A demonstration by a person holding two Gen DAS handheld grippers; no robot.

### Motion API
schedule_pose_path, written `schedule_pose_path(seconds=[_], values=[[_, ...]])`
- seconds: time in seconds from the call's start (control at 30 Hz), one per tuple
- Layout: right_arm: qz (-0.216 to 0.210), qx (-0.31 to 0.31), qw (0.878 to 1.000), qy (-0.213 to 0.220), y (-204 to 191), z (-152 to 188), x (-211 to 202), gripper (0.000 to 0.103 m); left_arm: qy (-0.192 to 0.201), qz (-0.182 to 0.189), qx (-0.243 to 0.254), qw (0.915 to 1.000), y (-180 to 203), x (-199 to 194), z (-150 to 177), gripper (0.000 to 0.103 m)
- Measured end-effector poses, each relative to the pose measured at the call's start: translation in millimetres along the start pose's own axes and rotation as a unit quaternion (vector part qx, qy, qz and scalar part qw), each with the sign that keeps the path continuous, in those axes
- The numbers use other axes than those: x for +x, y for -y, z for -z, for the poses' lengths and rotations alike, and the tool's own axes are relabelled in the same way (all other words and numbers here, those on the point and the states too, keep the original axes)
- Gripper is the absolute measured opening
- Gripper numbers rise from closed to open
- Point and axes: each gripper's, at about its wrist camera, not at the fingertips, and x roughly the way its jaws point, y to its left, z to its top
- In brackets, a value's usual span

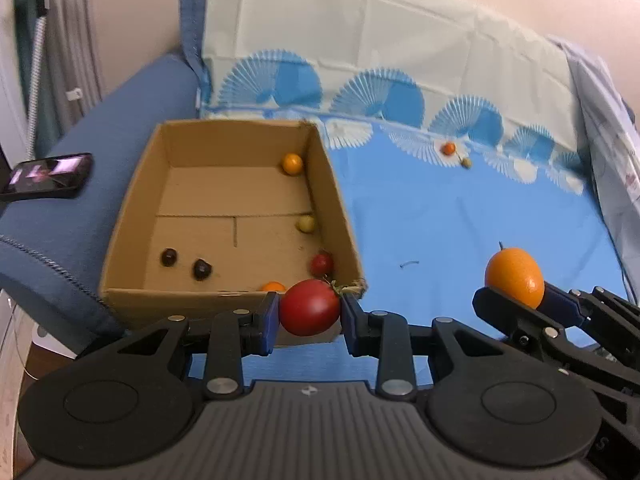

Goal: Organize fruits

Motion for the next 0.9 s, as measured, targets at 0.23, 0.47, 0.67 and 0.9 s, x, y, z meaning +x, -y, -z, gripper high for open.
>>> schedule_pose_path(seconds=[0.23,0.47,0.67,0.9], values=[[-0.007,-0.022,1.000,0.004,-25.7,1.3,-12.0,0.035,0.025,0.004,-0.020,0.9995,-17.7,-27.0,7.4,0.036],[-0.010,-0.036,0.999,0.003,-33.3,-2.5,-13.1,0.035,0.036,0.002,-0.031,0.9989,-21.7,-32.8,8.0,0.036],[-0.012,-0.041,0.999,-0.004,-33.7,-1.3,-11.1,0.035,0.033,0.003,-0.034,0.9989,-25.2,-27.7,6.2,0.036],[-0.009,-0.046,0.999,-0.017,-34.2,-6.4,4.1,0.035,0.026,-0.003,-0.034,0.9991,-35.0,-16.4,-3.2,0.036]])
